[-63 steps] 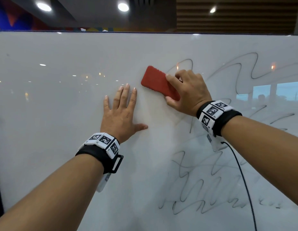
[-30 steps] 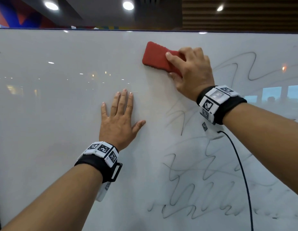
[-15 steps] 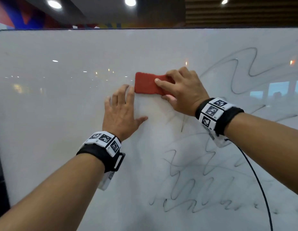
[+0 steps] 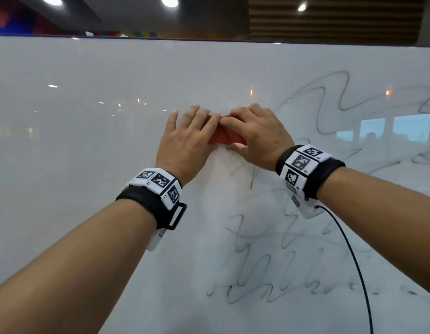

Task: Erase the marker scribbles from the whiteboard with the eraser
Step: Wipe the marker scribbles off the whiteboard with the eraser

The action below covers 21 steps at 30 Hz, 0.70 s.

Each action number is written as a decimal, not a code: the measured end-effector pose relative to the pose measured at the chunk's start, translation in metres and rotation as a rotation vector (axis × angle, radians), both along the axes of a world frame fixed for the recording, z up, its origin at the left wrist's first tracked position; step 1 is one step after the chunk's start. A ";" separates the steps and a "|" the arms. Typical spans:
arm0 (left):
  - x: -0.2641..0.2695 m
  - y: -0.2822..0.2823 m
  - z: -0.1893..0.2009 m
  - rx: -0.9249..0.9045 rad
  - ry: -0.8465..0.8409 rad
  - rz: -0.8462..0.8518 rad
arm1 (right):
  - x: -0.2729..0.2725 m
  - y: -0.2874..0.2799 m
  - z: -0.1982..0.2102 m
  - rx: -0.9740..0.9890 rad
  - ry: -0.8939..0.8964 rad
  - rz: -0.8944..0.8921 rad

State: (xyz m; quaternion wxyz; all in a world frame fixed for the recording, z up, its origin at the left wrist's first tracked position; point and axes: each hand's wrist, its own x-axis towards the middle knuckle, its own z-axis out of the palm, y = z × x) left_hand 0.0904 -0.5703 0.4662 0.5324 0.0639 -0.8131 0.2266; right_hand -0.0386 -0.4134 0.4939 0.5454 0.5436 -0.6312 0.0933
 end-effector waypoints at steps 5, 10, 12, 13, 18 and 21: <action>-0.002 0.001 0.007 0.036 0.020 -0.051 | -0.019 0.038 0.024 -0.082 -0.065 -0.118; -0.009 0.017 0.025 0.144 0.123 -0.012 | -0.047 0.058 0.010 -0.002 -0.001 -0.321; -0.016 0.020 0.030 0.129 0.086 0.036 | -0.051 0.053 0.001 -0.037 -0.014 -0.311; -0.019 0.020 0.029 0.119 0.081 0.046 | -0.051 0.051 -0.001 -0.060 -0.028 -0.299; -0.030 0.014 0.017 0.037 0.120 0.059 | -0.055 0.043 -0.010 -0.118 -0.045 -0.260; -0.030 0.014 0.016 0.019 0.115 0.064 | -0.057 0.039 -0.016 -0.156 -0.053 -0.248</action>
